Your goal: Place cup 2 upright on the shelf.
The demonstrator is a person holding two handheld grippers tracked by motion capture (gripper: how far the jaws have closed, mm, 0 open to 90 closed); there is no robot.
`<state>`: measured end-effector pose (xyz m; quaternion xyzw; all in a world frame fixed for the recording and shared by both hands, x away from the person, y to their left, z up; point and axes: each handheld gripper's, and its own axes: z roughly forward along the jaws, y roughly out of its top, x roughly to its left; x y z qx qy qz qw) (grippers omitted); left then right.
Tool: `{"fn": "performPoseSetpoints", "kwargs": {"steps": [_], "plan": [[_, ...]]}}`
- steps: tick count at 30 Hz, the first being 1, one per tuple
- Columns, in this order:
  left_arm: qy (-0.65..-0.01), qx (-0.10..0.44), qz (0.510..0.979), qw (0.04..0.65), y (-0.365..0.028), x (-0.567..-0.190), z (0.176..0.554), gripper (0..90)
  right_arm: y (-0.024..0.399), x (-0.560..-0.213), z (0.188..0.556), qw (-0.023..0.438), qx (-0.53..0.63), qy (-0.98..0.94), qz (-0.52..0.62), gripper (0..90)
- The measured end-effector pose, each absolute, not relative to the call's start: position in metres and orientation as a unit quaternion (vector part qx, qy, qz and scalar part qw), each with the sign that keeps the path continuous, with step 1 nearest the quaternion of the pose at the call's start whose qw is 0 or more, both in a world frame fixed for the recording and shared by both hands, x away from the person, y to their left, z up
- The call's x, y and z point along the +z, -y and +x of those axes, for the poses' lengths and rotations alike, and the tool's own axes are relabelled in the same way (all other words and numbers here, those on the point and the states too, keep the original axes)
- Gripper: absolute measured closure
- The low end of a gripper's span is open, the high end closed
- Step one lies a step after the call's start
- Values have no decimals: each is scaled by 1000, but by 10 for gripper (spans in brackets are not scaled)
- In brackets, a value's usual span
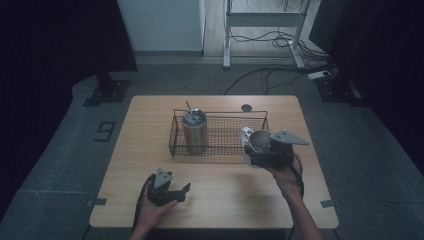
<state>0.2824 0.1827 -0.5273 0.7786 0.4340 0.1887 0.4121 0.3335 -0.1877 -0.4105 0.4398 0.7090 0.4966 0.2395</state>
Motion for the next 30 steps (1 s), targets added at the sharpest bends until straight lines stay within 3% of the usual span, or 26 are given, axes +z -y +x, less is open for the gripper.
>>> {"fn": "performPoseSetpoints", "kwargs": {"steps": [30], "plan": [[-438, 186, 780, 407, -184, -533, 282, 144, 193, -404, 388, 234, 480, -712, 456, 63]]}}
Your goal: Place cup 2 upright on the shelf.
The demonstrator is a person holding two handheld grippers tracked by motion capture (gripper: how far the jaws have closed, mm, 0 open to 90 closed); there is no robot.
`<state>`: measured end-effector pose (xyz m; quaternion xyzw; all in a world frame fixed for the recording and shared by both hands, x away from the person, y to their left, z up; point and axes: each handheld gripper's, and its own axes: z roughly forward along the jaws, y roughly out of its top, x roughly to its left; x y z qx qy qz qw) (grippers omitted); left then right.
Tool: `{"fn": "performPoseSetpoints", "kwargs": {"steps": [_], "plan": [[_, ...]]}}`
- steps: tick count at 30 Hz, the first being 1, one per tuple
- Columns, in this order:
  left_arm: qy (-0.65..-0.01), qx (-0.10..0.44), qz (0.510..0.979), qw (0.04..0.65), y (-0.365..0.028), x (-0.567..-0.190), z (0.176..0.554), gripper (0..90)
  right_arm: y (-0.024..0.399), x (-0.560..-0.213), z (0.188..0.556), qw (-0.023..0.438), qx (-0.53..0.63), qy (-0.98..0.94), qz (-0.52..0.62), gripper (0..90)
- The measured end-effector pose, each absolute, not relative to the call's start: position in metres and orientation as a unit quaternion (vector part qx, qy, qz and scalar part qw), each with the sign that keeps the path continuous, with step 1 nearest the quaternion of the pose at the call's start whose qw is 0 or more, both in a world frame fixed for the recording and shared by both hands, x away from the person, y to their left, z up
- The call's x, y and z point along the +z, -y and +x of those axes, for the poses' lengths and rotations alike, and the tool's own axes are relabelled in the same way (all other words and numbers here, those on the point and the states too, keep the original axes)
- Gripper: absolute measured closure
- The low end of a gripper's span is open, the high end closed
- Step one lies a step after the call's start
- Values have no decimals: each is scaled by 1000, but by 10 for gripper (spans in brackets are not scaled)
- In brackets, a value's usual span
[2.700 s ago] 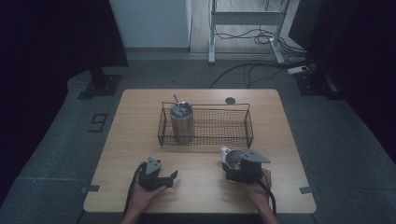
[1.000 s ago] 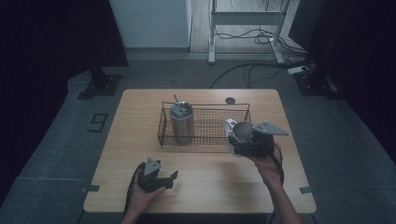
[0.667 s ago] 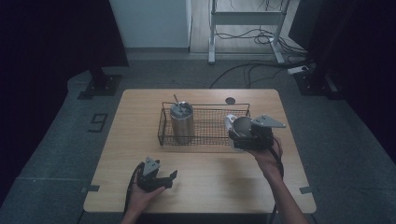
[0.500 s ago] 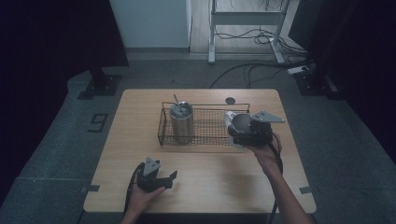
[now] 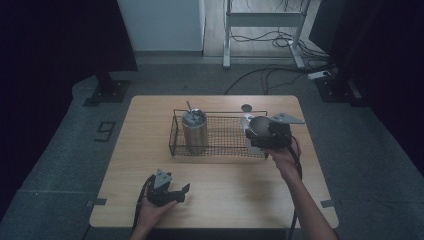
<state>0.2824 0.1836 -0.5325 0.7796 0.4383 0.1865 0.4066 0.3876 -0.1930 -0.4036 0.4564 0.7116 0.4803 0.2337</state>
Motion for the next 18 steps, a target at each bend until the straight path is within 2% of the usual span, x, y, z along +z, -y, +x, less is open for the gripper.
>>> {"fn": "performPoseSetpoints", "kwargs": {"steps": [18], "plan": [[-436, 185, 783, 403, -181, -535, 282, 145, 188, -408, 425, 238, 469, -714, 462, 63]]}}
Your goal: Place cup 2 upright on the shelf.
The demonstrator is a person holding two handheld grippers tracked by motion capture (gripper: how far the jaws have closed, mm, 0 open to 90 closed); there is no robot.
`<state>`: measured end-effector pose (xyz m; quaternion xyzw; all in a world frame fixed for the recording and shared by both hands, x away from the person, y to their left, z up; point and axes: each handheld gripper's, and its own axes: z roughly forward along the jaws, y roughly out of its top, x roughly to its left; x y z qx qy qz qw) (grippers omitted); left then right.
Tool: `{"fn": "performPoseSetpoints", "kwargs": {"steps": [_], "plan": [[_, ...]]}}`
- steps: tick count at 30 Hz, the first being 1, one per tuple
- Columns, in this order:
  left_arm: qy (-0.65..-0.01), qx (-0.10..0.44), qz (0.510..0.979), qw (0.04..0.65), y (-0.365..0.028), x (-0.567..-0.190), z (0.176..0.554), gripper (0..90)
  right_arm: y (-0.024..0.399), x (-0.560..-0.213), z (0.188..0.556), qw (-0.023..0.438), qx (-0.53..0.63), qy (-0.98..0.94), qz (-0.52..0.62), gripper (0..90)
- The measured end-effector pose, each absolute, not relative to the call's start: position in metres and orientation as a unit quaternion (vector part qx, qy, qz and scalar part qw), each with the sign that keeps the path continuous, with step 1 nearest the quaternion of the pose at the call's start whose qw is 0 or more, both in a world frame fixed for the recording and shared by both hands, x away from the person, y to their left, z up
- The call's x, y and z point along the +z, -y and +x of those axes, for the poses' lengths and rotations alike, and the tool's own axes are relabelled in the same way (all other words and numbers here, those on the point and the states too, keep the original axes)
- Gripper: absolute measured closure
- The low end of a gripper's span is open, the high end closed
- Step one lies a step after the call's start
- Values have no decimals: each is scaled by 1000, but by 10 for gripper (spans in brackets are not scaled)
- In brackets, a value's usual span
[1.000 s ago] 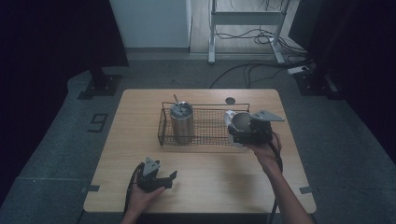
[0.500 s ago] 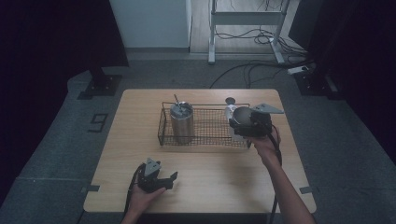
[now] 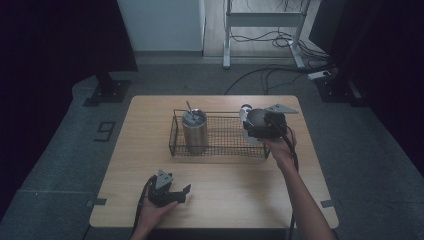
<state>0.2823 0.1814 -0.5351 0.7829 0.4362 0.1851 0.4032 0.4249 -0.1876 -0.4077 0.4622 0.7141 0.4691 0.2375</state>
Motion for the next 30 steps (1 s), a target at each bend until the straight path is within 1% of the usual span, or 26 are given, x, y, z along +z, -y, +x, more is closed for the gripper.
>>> {"fn": "performPoseSetpoints", "kwargs": {"steps": [15, 30], "plan": [[-433, 183, 787, 400, -179, -537, 282, 145, 178, -421, 445, 231, 464, -716, 469, 63], [-433, 184, 789, 395, -179, -538, 282, 145, 175, -424, 463, 228, 462, -712, 476, 63]]}}
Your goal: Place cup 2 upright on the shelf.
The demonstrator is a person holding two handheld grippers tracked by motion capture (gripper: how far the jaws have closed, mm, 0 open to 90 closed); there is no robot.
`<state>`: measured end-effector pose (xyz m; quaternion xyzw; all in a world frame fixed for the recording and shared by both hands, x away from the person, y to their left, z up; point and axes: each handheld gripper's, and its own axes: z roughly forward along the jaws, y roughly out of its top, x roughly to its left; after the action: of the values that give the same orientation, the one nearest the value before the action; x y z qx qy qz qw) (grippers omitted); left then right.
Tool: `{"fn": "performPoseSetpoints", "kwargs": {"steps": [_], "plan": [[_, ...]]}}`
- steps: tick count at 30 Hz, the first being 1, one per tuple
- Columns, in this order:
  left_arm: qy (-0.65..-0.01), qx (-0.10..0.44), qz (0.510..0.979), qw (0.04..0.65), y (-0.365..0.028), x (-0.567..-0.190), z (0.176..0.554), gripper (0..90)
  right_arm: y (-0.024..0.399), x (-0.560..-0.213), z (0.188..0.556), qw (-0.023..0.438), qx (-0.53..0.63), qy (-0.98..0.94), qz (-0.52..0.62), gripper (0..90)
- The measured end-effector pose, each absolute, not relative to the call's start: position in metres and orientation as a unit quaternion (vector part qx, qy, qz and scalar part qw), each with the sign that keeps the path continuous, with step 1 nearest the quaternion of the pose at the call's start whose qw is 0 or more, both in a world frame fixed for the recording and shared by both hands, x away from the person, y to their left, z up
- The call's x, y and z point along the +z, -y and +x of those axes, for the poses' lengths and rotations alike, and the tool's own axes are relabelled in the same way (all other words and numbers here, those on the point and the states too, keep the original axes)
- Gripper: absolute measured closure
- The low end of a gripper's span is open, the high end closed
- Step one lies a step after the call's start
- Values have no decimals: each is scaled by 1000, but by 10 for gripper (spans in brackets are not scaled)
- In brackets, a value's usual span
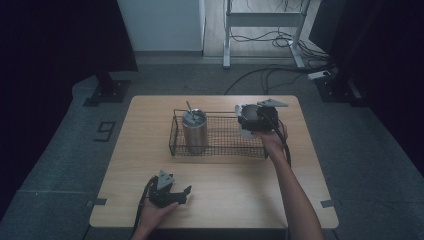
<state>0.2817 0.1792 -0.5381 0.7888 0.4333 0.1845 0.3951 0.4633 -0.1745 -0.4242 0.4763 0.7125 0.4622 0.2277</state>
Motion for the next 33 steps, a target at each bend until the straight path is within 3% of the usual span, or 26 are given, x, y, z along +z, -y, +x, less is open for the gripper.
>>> {"fn": "performPoseSetpoints", "kwargs": {"steps": [33], "plan": [[-432, 183, 791, 392, -177, -540, 281, 146, 159, -455, 473, 211, 454, -723, 476, 63]]}}
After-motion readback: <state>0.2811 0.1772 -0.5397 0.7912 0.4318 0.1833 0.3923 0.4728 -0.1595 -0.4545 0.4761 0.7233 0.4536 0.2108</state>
